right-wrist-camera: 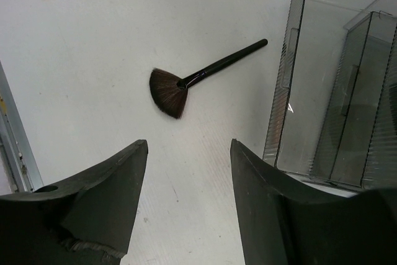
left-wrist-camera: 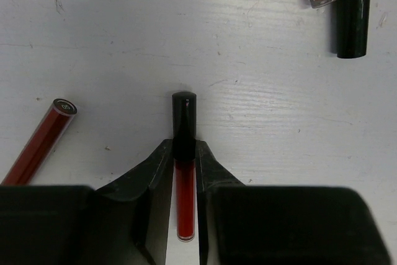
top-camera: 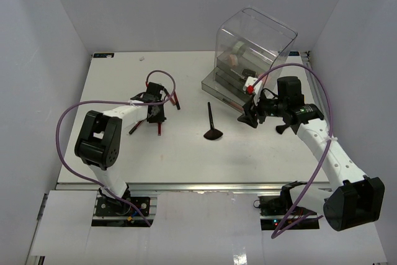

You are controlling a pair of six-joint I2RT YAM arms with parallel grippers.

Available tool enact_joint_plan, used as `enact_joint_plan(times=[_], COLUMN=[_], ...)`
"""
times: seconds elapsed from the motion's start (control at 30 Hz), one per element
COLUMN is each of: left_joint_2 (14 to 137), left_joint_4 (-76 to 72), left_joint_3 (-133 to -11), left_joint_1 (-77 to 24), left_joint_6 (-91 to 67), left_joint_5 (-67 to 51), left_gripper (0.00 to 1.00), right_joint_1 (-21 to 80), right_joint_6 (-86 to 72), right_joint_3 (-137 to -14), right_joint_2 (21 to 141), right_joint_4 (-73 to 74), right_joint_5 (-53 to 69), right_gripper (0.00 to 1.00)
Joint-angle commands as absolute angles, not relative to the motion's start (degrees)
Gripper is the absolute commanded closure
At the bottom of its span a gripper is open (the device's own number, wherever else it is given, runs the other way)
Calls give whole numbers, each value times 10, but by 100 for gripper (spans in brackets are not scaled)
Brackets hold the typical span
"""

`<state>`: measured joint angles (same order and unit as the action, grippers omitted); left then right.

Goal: Organize the makeup

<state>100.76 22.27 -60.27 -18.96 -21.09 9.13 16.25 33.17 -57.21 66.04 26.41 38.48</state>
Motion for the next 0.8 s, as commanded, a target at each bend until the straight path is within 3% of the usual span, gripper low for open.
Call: enact_joint_plan(times=[0.0,0.23,0.4,0.53,0.77], left_joint_2=[983,894,934,1017,1181], left_joint_4=[238,177,51,-23,-5], left_joint_3=[-603,-667,-728,-802,-1009], left_joint_1=[-191,-231,-237,-250,-290], left_joint_6=[-193,-266,-394,-501,-549], left_joint_5=[80,-159,-257,-275,-228], left_gripper=[89,95,95,94,90], right_joint_1=[151,135,127,115,99], right_joint_6=[327,323,312,309,303], right_joint_3=[-568,-563,-556,-554,-548], right_joint_2=[648,638,638,638,635], right_joint_4=[246,234,223,220,214], right_joint_5=[406,398,401,403,413], right_gripper=[37,37,37,37,37])
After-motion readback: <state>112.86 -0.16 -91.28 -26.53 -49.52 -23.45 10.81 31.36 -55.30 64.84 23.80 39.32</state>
